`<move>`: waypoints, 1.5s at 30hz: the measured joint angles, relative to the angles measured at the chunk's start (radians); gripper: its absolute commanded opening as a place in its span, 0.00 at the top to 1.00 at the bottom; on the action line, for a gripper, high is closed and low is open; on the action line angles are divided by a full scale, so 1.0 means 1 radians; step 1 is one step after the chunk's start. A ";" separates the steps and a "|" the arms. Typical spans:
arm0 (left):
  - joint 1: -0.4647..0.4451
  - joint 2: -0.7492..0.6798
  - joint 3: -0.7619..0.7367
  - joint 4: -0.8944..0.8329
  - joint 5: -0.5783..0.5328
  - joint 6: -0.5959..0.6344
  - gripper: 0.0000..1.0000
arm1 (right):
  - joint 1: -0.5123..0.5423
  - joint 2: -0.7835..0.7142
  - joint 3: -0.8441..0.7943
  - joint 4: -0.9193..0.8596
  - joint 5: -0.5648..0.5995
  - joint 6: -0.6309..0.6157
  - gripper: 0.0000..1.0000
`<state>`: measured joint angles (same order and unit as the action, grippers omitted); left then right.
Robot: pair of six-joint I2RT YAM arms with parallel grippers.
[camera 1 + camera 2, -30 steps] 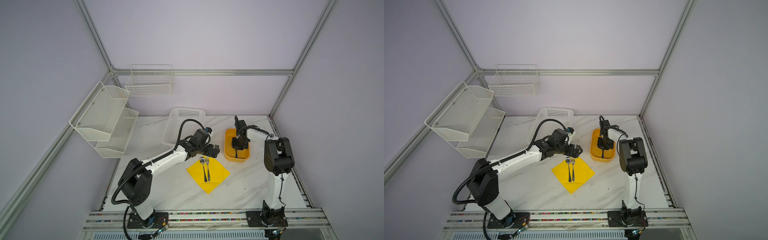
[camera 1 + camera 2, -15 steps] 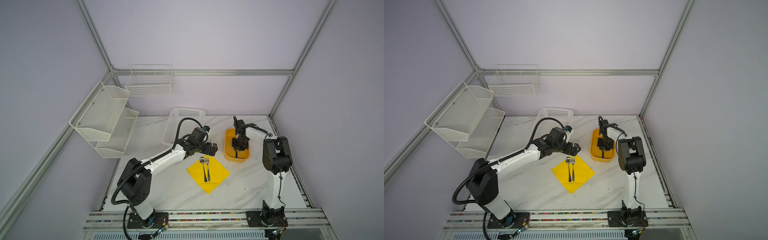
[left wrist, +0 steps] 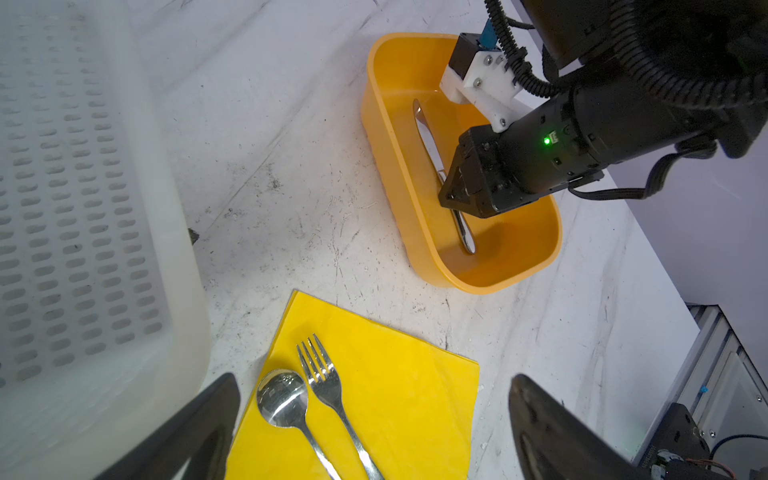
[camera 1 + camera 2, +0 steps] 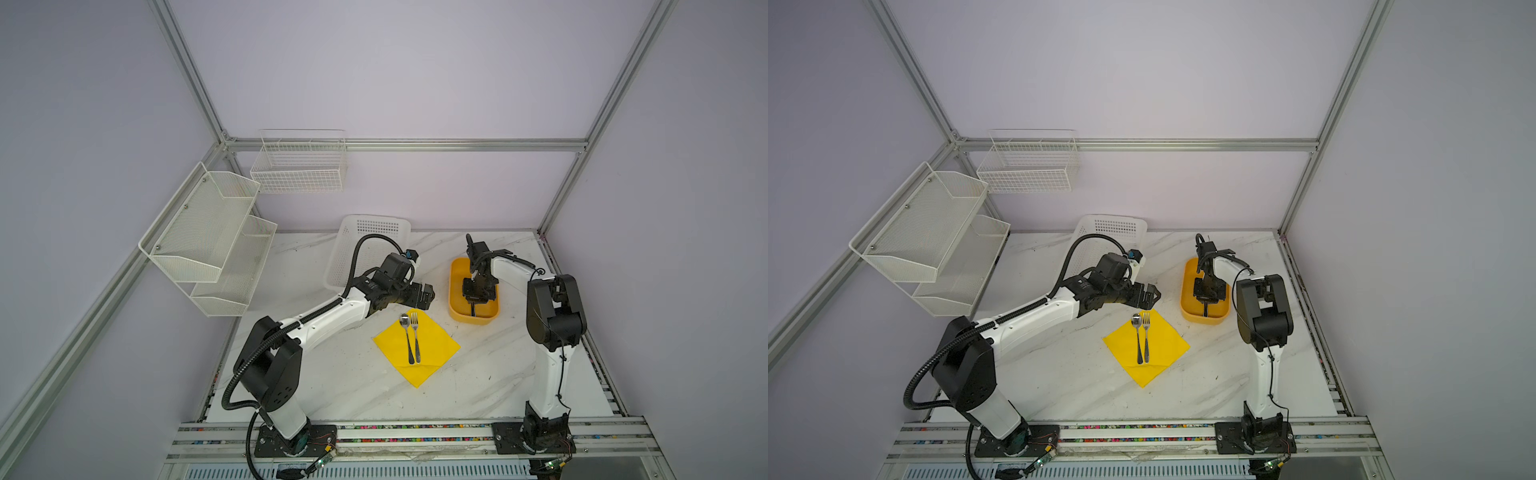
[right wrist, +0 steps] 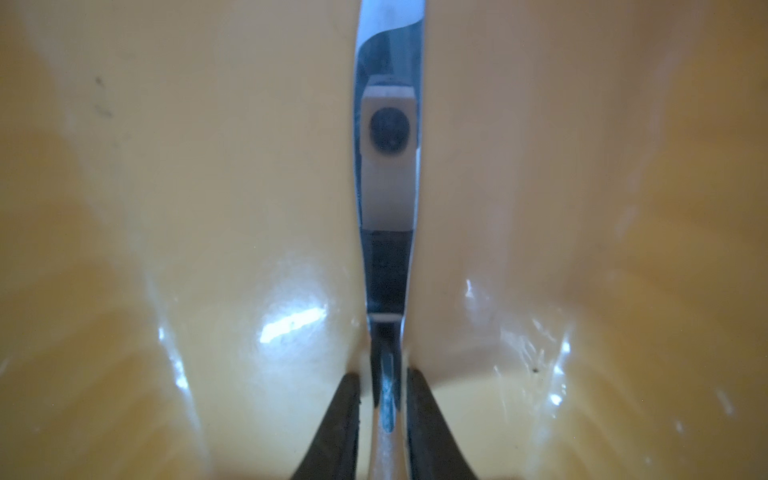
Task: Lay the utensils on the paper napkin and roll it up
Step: 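Close the right gripper on the knife handle in the tray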
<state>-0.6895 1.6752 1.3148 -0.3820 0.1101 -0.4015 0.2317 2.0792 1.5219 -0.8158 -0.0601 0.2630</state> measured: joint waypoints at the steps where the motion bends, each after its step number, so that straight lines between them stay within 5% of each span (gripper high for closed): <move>1: 0.000 -0.002 0.000 0.000 0.001 0.000 0.00 | 0.000 0.000 0.000 -0.001 -0.001 0.000 0.80; 18: 0.000 -0.037 0.000 -0.024 0.013 0.008 0.00 | -0.009 0.042 0.051 -0.049 -0.026 0.002 0.81; 26: 0.000 -0.069 0.000 -0.031 0.012 0.027 0.00 | -0.011 0.040 0.049 -0.048 -0.023 0.006 0.94; 45: 0.000 -0.069 -0.002 -0.053 0.008 0.027 0.00 | -0.008 0.005 0.045 -0.062 -0.063 0.019 0.95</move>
<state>-0.6891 1.6062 1.3128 -0.4347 0.1181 -0.3748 0.2234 2.0838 1.5665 -0.8776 -0.1230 0.2817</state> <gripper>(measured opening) 0.995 0.110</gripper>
